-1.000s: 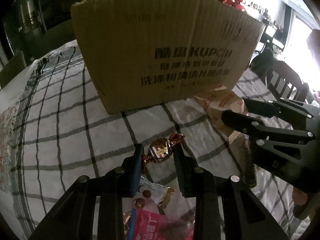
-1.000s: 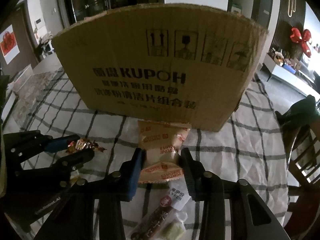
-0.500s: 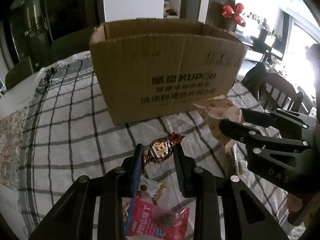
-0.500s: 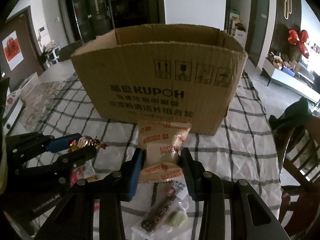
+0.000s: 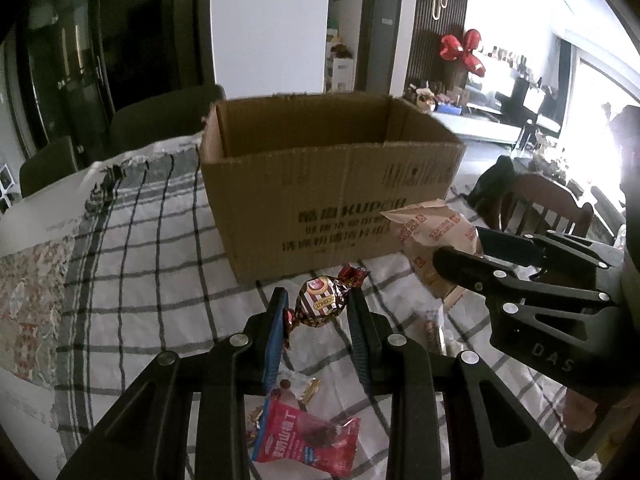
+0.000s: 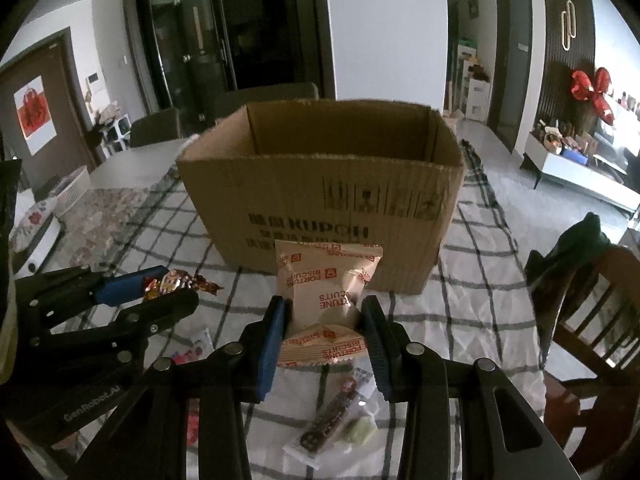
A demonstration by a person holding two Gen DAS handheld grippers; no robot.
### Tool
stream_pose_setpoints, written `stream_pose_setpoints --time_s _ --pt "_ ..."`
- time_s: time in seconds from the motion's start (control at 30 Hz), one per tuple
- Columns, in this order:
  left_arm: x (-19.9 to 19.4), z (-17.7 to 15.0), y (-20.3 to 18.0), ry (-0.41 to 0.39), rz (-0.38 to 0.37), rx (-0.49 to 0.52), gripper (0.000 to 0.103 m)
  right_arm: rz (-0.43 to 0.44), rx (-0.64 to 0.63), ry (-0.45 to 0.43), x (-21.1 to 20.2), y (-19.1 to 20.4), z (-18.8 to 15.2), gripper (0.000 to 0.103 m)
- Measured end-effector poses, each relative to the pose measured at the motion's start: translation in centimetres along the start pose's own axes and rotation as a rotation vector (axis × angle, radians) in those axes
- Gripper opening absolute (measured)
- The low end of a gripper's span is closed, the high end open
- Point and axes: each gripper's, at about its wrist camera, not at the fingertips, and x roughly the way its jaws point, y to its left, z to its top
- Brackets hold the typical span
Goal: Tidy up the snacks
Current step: 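Carry the candy and biscuit packet into the box and open both tools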
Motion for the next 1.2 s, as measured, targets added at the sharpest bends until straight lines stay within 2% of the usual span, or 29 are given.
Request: stream_pose_setpoints --time_s 0.77,1.0,1.2 --pt "-4.3 6.1 -0.3 -0.155 0.028 0.035 0.03 -0.008 0.021 -0.17 -5.1 -0.9 6.0 0.04" --pt "-4.1 8.3 0.1 -0.18 0.041 0.032 0.03 0.0 0.021 -0.182 -4.9 -1.5 8.0 0.04" --pt "-2.9 10.4 0.9 -0.169 0.04 0.007 0.03 -0.01 -0.001 -0.169 -3.8 -1.8 10.0 0.04"
